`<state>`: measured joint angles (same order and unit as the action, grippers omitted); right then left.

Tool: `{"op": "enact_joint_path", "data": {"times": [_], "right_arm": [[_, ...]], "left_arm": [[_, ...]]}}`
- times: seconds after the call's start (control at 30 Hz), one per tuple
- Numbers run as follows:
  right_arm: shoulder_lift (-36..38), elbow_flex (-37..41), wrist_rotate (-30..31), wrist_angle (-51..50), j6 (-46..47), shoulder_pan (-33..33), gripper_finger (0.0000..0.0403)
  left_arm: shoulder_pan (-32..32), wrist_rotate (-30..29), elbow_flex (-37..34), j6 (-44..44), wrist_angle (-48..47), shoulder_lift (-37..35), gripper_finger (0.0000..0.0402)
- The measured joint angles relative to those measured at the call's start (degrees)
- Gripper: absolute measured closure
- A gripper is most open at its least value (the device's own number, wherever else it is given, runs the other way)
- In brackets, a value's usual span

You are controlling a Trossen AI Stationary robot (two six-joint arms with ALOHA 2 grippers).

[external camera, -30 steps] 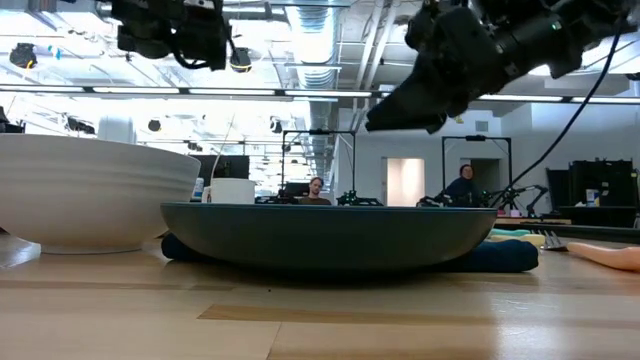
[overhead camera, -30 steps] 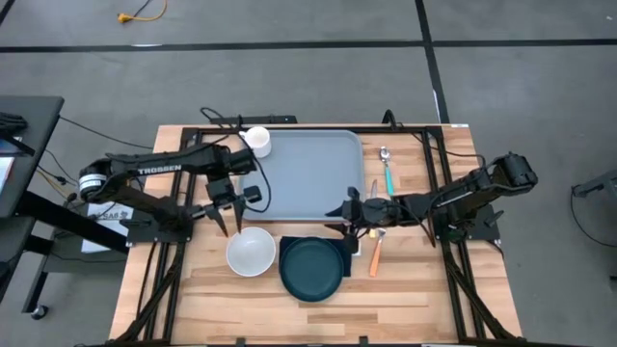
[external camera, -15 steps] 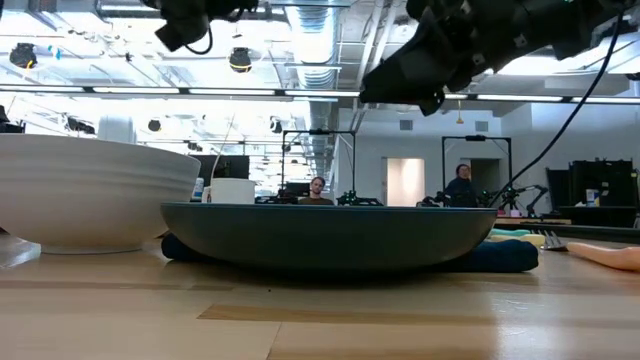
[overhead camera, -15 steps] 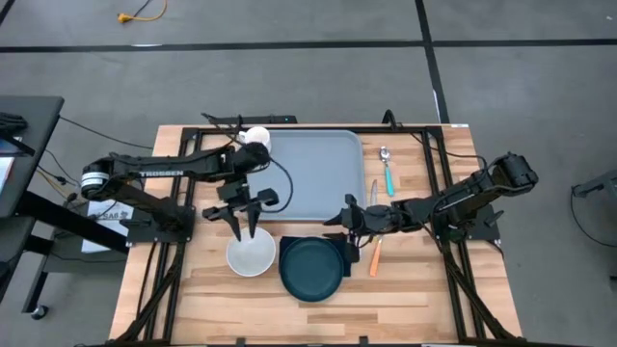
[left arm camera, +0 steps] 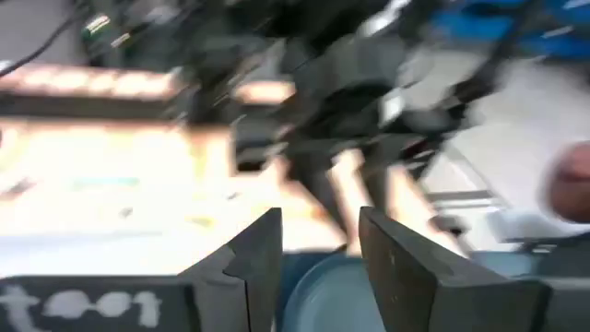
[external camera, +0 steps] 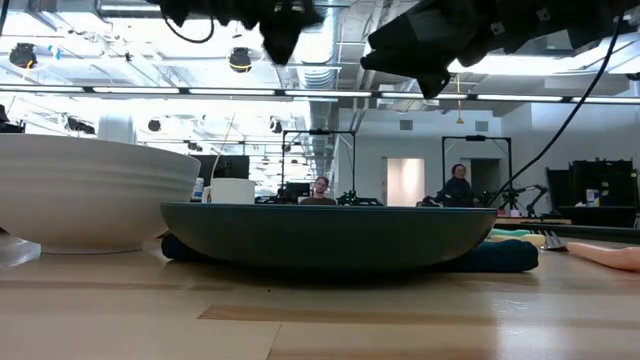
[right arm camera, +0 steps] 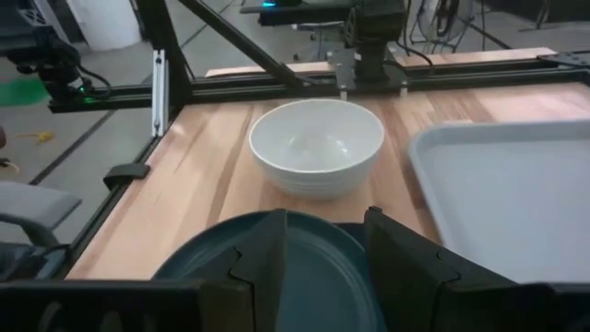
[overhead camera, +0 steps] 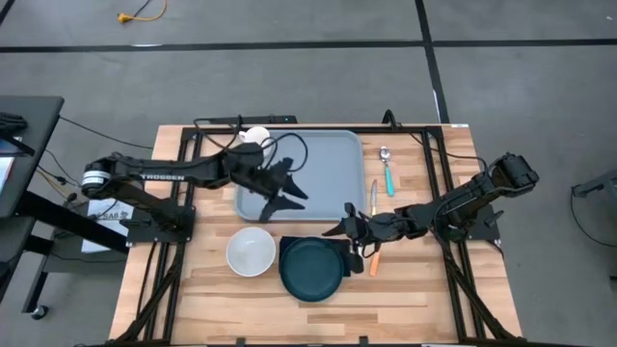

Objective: Set up tray
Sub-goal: Put the black plate on the bottom left of the white mug

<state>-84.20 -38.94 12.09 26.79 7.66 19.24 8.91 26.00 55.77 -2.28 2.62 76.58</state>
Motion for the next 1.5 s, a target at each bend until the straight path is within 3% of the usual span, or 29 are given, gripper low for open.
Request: {"op": "enact_joint_path", "data": {"times": [0.17,0.3,0.43,0.63,0.8,0.97,1.2,1.37,1.5], "right_arm": [[-0.2,0.0,0.0,-0.4,1.2,0.1,0.0267],[-0.2,0.0,-0.2,-4.1,2.9,0.3,0.0267],[-0.2,0.0,-0.2,-8.5,5.9,0.2,0.0267],[-0.2,-1.0,-0.2,-9.6,7.4,-1.0,0.0267],[-0.1,-6.2,-1.5,-20.3,9.1,-2.2,0.0267],[-0.7,-10.6,-2.9,-32.4,16.0,-4.2,0.0267],[-0.7,-12.1,-16.6,-37.7,24.2,-7.2,0.0267],[-1.5,-12.1,-16.8,-39.2,26.4,-9.0,0.0267],[-1.4,-12.1,-12.7,-37.6,25.0,-9.2,0.0267]], "left_arm": [[-3.6,-16.2,-1.7,-0.1,-7.7,-0.5,0.0269],[-9.3,-27.0,-7.7,-1.1,-3.3,-4.8,0.0269],[-14.6,-31.0,-17.4,-2.2,6.6,-15.7,0.0269],[-16.1,-31.1,-31.1,-3.8,15.4,-33.8,0.0269],[-16.0,-31.2,-36.3,-0.1,15.9,-42.2,0.0269],[-16.0,-28.6,-39.4,2.6,15.9,-43.6,0.0269],[-16.0,-26.3,-45.3,4.1,20.2,-41.8,0.0269],[-16.0,-26.0,-47.6,4.5,27.4,-41.3,0.0269],[-16.1,-21.3,-47.5,5.6,27.5,-41.6,0.0269]]}}
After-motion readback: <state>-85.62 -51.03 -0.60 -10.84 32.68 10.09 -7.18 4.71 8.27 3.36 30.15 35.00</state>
